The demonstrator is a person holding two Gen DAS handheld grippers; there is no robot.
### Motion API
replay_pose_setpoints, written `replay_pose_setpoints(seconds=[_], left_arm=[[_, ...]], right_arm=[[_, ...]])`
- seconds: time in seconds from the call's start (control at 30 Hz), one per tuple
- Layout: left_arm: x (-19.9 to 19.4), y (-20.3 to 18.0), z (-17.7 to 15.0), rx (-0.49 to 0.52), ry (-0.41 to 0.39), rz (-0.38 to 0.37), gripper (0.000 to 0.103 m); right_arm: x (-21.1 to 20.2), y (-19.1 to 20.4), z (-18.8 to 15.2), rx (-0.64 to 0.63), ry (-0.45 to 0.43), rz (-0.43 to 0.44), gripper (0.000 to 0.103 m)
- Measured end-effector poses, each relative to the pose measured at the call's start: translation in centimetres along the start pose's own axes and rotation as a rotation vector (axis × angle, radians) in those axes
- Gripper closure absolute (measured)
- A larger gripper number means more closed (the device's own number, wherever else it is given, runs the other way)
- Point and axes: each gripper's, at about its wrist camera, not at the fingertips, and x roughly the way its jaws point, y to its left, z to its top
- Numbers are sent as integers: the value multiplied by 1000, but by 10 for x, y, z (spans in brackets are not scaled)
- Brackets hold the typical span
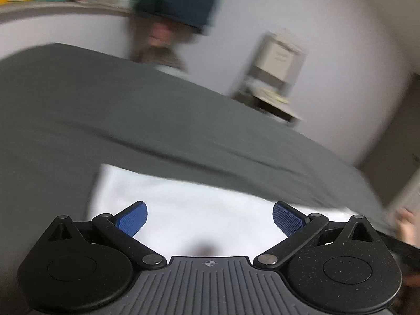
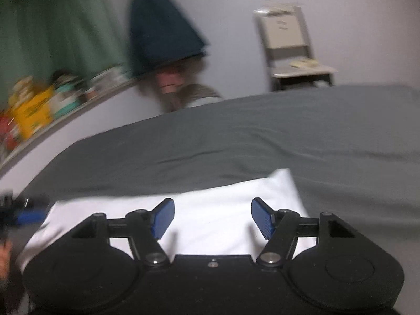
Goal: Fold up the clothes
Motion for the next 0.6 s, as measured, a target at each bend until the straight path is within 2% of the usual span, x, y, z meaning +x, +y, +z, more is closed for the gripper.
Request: replay_pose_setpoints(seconds=[0.07, 0.13, 0.23, 0.3, 0.37, 0.4, 0.47, 0.53, 0.57, 0.6], left_arm=[[6, -12, -8, 49, 95, -28, 0], [19, -17, -18, 67, 223, -13, 0], [22, -21, -22, 96, 249, 53, 0], [23, -16, -18, 51, 240, 57, 0], [15, -15, -16, 20, 186, 57, 0], [8, -17, -15, 7, 139, 32, 0], [4, -27, -12, -32, 40, -85, 0], [7, -43, -13, -39, -30, -169, 0], [9, -51, -14, -42, -65, -212, 0], [16, -61, -16, -26, -83, -221, 0]], right_arm=[[-4, 18, -12, -61, 50, 8, 36], [-3, 21, -27, -73, 120, 18, 36], [-5, 18, -41, -115, 165, -14, 36], [-14, 13, -38, -120, 155, -61, 37], [-22, 6, -34, -93, 140, -118, 36], [-28, 2, -33, -64, 133, -124, 36], [-38, -7, -33, -7, 117, -124, 34], [-47, -14, -32, 46, 101, -122, 31], [-50, -16, -31, 63, 96, -122, 29], [-52, -18, -29, 76, 89, -120, 29]])
